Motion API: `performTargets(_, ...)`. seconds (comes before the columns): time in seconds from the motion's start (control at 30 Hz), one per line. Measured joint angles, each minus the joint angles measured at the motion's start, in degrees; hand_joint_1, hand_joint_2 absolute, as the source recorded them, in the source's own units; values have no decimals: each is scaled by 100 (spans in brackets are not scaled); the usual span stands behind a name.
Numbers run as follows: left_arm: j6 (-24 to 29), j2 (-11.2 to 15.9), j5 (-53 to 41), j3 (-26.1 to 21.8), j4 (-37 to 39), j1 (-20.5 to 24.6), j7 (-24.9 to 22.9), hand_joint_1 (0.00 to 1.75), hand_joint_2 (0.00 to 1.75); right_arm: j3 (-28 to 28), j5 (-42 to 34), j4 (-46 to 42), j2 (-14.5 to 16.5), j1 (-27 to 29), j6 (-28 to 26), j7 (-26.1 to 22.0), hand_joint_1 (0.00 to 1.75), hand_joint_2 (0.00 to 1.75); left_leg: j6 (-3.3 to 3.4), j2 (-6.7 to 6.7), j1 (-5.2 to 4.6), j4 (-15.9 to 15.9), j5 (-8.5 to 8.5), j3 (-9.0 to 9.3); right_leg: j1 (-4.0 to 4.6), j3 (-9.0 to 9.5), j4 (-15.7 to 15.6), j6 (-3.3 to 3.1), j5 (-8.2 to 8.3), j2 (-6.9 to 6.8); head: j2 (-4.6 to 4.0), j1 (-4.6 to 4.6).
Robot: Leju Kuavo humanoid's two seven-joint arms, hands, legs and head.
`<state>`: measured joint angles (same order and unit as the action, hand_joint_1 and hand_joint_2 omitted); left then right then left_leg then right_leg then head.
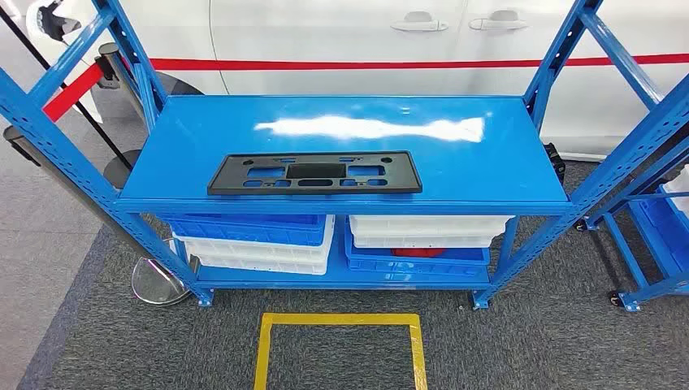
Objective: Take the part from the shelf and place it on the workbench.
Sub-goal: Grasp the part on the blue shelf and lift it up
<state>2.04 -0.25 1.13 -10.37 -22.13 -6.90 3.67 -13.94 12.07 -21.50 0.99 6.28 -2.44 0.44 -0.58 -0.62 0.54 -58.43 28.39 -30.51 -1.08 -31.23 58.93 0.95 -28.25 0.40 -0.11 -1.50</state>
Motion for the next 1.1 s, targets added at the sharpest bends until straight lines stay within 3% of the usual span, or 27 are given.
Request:
performTargets(0.07,22,-2,2,-90,4,17,47,0,175,-139,126,12,12,-23,-32,-2,0,175,0,0,0,0,0,0,0,0,0,0,0,0,0,0)
performTargets(0.2,92,-27,4,-459,30,85,243,0,0,-704,626,64,67,-114,-163,-43,0,175,0,0,0,0,0,-1,1,0,0,0,0,0,0,0)
performTargets(0.33,173,-70,-14,-822,82,158,458,0,0,-1290,1093,123,126,-212,-289,-172,0,0,0,0,0,0,0,-2,0,-1,0,0,0,0,0,1)
performTargets(0.4,214,-92,-39,-994,112,195,573,0,0,-1583,1308,151,152,-264,-348,-288,0,0,0,0,-1,0,0,-3,-1,-1,0,0,0,0,0,1)
performTargets(0.53,285,-136,-115,-1316,181,271,803,0,0,-2098,1669,172,192,-375,-417,-635,0,175,0,0,-1,0,0,-4,-1,-2,0,0,0,0,0,1)
performTargets(0.77,426,-219,-352,-1842,304,395,1240,0,0,-2461,1875,-421,315,-455,-449,-1461,0,175,0,0,-1,0,-1,-3,0,-1,0,0,0,0,0,0)
performTargets(1.1,486,-316,-608,-2303,412,488,1615,0,0,-1851,1559,-2211,414,-279,-538,-2012,0,175,0,0,-2,-2,-1,2,-3,-2,0,0,0,1,0,0)
